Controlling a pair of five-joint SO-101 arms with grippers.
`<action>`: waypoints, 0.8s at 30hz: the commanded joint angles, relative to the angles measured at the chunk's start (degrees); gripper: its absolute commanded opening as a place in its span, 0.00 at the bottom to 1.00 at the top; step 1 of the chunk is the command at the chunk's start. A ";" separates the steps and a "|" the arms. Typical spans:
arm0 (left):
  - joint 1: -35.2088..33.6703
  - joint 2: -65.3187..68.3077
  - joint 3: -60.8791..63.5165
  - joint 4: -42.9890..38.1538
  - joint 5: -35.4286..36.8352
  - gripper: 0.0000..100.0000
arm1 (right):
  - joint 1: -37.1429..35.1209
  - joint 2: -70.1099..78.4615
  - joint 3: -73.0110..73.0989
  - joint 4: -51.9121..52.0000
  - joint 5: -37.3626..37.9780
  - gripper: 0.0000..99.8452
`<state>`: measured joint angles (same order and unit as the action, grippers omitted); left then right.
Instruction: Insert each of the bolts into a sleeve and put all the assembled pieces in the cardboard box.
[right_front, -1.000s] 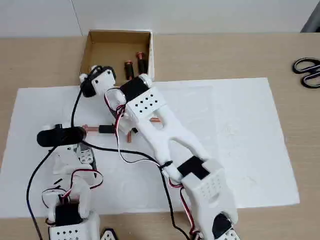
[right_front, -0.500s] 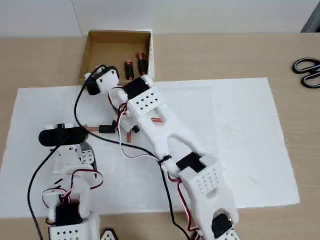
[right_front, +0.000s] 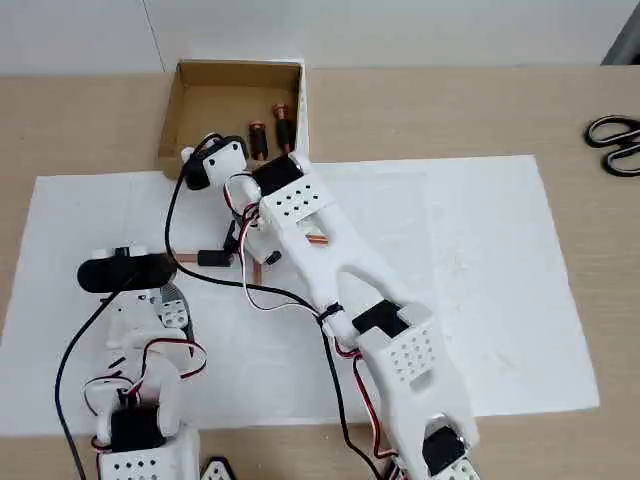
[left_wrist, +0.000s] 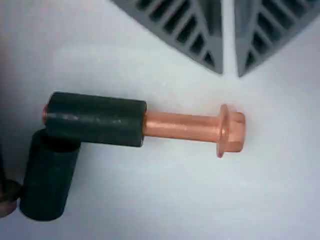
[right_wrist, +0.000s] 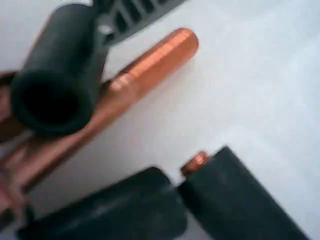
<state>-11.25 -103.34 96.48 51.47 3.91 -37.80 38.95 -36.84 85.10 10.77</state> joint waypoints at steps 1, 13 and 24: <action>0.35 -0.53 -0.31 0.26 -0.44 0.01 | -1.54 -0.48 -0.53 -0.57 -0.62 0.20; 0.35 -0.53 -0.31 0.26 -0.44 0.01 | -2.95 1.45 -0.26 -0.48 -0.70 0.20; 0.26 -0.53 -0.31 0.18 -0.44 0.01 | -3.21 4.18 -0.53 -0.75 -1.76 0.07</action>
<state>-11.25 -103.34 96.48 51.47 3.91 -40.62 43.16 -36.92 85.01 9.45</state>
